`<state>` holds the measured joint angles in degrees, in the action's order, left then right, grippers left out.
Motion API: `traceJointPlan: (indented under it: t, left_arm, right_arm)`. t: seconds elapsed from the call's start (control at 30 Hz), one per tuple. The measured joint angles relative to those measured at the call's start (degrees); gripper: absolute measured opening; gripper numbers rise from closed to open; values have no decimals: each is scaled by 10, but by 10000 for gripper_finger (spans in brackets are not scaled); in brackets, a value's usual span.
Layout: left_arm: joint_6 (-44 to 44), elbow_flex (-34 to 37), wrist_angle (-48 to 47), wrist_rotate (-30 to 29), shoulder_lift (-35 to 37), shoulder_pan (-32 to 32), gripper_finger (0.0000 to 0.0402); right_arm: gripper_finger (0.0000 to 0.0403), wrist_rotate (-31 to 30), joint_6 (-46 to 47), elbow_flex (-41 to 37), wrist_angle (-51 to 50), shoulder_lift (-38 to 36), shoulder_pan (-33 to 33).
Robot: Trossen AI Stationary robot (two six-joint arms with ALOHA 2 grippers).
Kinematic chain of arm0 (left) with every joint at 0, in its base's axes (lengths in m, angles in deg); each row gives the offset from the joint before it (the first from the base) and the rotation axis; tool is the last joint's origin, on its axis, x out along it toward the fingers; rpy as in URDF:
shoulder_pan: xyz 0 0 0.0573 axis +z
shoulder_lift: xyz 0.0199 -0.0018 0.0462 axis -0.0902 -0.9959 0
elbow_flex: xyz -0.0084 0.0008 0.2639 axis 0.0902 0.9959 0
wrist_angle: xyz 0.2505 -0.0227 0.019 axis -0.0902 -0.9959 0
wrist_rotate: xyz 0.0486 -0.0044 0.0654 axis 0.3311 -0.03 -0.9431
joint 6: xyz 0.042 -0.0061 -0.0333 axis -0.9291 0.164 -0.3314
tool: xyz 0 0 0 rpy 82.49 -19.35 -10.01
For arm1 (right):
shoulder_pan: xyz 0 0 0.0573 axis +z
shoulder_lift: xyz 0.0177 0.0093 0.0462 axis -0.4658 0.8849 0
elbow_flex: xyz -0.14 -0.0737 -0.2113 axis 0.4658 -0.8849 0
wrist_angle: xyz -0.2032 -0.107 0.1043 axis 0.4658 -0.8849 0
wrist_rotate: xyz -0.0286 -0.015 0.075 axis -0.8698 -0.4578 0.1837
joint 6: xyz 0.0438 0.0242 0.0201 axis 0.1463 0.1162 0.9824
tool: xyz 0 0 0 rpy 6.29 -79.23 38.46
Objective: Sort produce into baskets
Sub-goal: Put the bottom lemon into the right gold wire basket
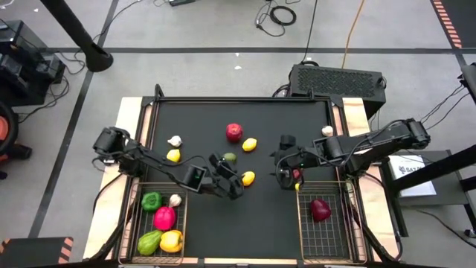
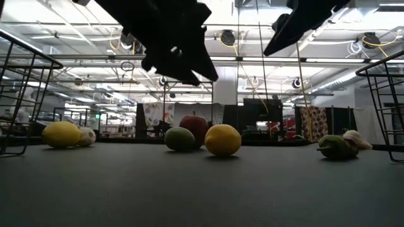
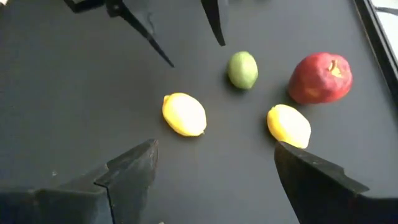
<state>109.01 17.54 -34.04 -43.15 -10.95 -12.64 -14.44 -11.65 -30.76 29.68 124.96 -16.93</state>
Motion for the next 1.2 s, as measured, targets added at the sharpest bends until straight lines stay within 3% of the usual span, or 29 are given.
traceJointPlan:
  t: [0.27, 0.53, 1.2]
  left_arm:
    - [0, 0, 2, 39, -35, 5, 346]
    - [1, 0, 6, 98, -63, 28, 350]
    - [-31, -3, 94, 82, -104, 43, 350]
  right_arm:
    - [312, -8, -9, 0, -7, -3, 0]
    - [312, -12, -10, 0, -22, -26, 0]
    - [312, -11, 20, -13, -23, -42, 0]
